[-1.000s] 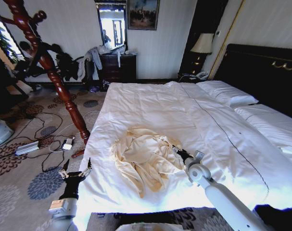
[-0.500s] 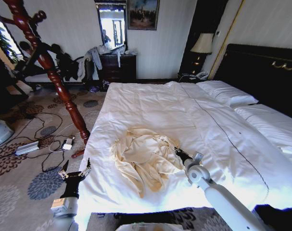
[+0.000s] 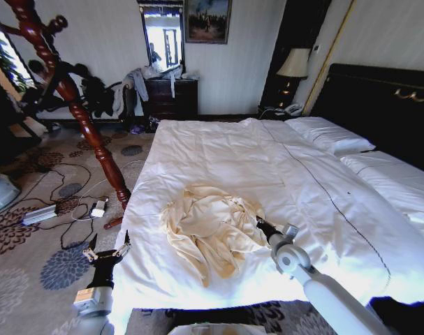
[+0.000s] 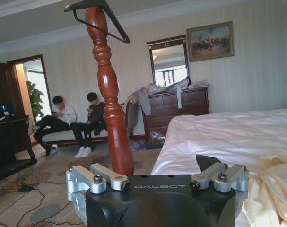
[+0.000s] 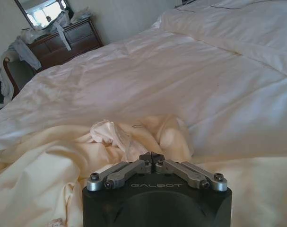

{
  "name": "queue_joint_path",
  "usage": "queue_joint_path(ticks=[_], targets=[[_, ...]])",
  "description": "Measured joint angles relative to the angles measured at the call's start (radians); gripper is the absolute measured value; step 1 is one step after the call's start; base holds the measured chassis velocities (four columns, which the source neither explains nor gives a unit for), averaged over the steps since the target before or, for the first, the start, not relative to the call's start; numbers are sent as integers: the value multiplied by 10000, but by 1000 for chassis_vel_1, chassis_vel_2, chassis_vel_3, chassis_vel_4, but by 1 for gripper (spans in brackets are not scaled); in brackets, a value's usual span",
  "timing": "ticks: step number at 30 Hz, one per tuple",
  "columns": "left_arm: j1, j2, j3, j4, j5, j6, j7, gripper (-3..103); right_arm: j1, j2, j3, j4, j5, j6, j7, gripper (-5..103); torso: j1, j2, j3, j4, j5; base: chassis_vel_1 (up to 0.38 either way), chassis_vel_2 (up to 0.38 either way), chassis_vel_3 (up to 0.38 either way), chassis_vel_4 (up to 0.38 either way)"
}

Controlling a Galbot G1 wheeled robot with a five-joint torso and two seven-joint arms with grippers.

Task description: Pick up the clothes from the bed and hang them on the clothes hanger.

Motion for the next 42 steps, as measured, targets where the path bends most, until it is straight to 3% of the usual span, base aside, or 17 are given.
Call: queue_joint_path(ticks=[6, 8, 11, 14, 15, 17, 21, 26, 29, 31, 34, 36, 38, 41, 42], targets=[[73, -67, 77, -36, 179, 0, -38, 100, 549, -78, -102, -180, 81, -315, -127, 2, 0, 0, 0, 1, 1, 0, 0, 0, 0], [103, -91, 88, -62, 231, -6, -42, 100, 1128, -104, -309, -448, 457, -548, -353, 14, 0, -1, 0, 4, 0, 0, 0, 0, 0], [138, -108, 90, -86, 257, -12, -46, 100, 1681, -102, -532, -713, 881, -768, -600, 19, 0, -1, 1, 3, 1, 0, 0, 0, 0], [167, -122, 45, -104, 268, -19, -68, 100, 2529, 28, -985, -1184, 1399, -1076, -715, 35, 0, -1, 1, 2, 0, 0, 0, 0, 0], [167, -125, 14, -104, 267, -21, -84, 100, 2835, 111, -1184, -1436, 1460, -1146, -724, 35, 0, -1, 1, 3, -1, 0, 0, 0, 0], [165, -127, -14, -104, 264, -21, -104, 100, 3180, 211, -1407, -1775, 1476, -1193, -754, 41, 0, -1, 1, 3, 0, 0, 0, 0, 0], [136, -151, -76, -67, 240, -23, -161, 100, 4366, 680, -2200, -3155, 1055, -1309, -939, 62, 1, -1, 1, 4, 0, 0, 0, 0, 0], [81, -154, -112, 14, 206, -23, -190, 100, 4693, 848, -2486, -3549, 918, -1464, -846, 73, 1, -1, 2, 3, 1, 0, 0, 0, 0], [-23, -122, -139, 153, 152, -18, -222, 100, 4748, 867, -2587, -3596, 917, -1651, -673, 88, 0, -1, 2, 1, 0, 0, 0, 0, 0], [-88, -110, -139, 228, 132, -12, -231, 100, 4706, 855, -2608, -3575, 917, -1700, -644, 84, 1, -1, 1, 1, -1, 0, 0, 0, 0], [-206, -109, -79, 388, 122, 18, -237, 100, 4537, 818, -2679, -3437, 910, -1758, -641, 68, 0, -1, 1, -1, -1, 0, 0, 0, 0], [-220, -110, -67, 407, 122, 22, -237, 100, 4511, 815, -2691, -3410, 906, -1770, -642, 68, 0, -1, 1, 0, 0, 0, 0, 0, 0], [-265, -108, -53, 460, 122, 35, -239, 100, 4421, 799, -2746, -3334, 845, -1807, -643, 57, 1, -1, 1, 1, -1, 0, 0, 0, 0], [-281, -93, -57, 473, 118, 43, -246, 100, 4394, 789, -2777, -3323, 751, -1808, -652, 51, 1, -1, 1, 1, 0, 0, 0, 0, 0], [-290, -74, -72, 478, 104, 52, -261, 100, 4368, 768, -2817, -3323, 576, -1807, -675, 40, 0, -1, 1, 1, 0, 0, 0, 0, 0]])
